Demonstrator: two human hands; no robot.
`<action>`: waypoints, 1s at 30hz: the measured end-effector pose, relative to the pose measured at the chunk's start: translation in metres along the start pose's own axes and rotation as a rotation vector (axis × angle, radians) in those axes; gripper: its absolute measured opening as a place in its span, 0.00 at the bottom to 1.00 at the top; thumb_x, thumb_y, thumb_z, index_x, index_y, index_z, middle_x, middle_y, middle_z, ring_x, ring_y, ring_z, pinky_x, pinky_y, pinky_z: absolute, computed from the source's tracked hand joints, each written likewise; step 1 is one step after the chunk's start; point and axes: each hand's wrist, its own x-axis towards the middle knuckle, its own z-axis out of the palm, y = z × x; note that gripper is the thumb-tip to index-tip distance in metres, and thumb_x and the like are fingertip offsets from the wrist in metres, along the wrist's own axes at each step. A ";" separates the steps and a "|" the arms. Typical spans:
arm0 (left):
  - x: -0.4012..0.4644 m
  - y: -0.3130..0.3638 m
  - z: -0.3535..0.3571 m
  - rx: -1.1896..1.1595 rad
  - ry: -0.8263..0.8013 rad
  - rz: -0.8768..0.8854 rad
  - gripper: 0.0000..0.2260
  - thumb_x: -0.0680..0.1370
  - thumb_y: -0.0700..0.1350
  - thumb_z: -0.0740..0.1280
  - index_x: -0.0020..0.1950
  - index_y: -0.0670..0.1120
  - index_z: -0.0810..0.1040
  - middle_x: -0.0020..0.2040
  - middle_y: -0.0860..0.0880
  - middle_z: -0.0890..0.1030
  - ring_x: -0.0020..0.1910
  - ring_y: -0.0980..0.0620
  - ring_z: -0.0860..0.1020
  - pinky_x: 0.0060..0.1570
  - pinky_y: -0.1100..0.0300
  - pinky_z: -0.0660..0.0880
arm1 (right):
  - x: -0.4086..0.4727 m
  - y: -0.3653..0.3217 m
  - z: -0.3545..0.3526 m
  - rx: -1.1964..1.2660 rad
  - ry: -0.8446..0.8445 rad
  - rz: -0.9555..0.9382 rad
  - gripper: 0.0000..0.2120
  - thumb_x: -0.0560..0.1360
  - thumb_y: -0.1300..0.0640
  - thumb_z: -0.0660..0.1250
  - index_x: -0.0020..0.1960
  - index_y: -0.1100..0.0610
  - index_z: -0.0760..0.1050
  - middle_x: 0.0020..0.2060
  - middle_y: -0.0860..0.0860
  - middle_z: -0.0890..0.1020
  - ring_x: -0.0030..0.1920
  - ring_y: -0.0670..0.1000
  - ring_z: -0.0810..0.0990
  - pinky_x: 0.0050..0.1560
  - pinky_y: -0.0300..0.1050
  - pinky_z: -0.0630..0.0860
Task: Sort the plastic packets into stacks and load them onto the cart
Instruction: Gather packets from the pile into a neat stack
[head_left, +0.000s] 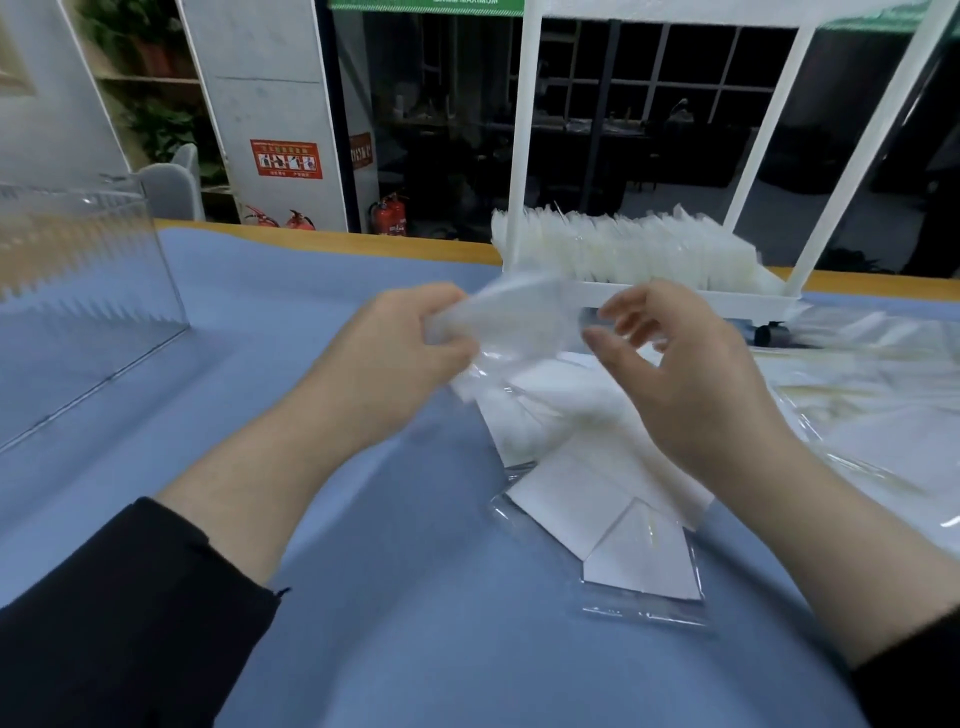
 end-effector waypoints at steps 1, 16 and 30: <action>0.003 -0.002 -0.006 0.010 0.074 -0.012 0.05 0.78 0.40 0.69 0.45 0.49 0.80 0.36 0.46 0.79 0.29 0.55 0.69 0.30 0.59 0.67 | 0.000 0.002 0.000 -0.054 -0.083 0.025 0.10 0.76 0.42 0.68 0.55 0.43 0.74 0.49 0.40 0.77 0.49 0.40 0.75 0.51 0.35 0.70; 0.008 -0.014 -0.004 0.294 0.045 -0.170 0.03 0.78 0.42 0.65 0.46 0.49 0.76 0.39 0.49 0.78 0.39 0.47 0.76 0.34 0.56 0.69 | -0.003 -0.001 0.006 -0.365 -0.559 0.167 0.35 0.74 0.33 0.67 0.76 0.45 0.63 0.74 0.44 0.69 0.72 0.49 0.67 0.64 0.44 0.65; 0.008 -0.007 -0.008 -0.036 0.280 -0.089 0.05 0.78 0.40 0.69 0.48 0.51 0.79 0.38 0.52 0.77 0.30 0.56 0.69 0.28 0.63 0.66 | 0.010 0.010 -0.021 -0.060 -0.184 0.025 0.06 0.81 0.56 0.64 0.50 0.45 0.77 0.45 0.42 0.79 0.44 0.46 0.75 0.45 0.42 0.68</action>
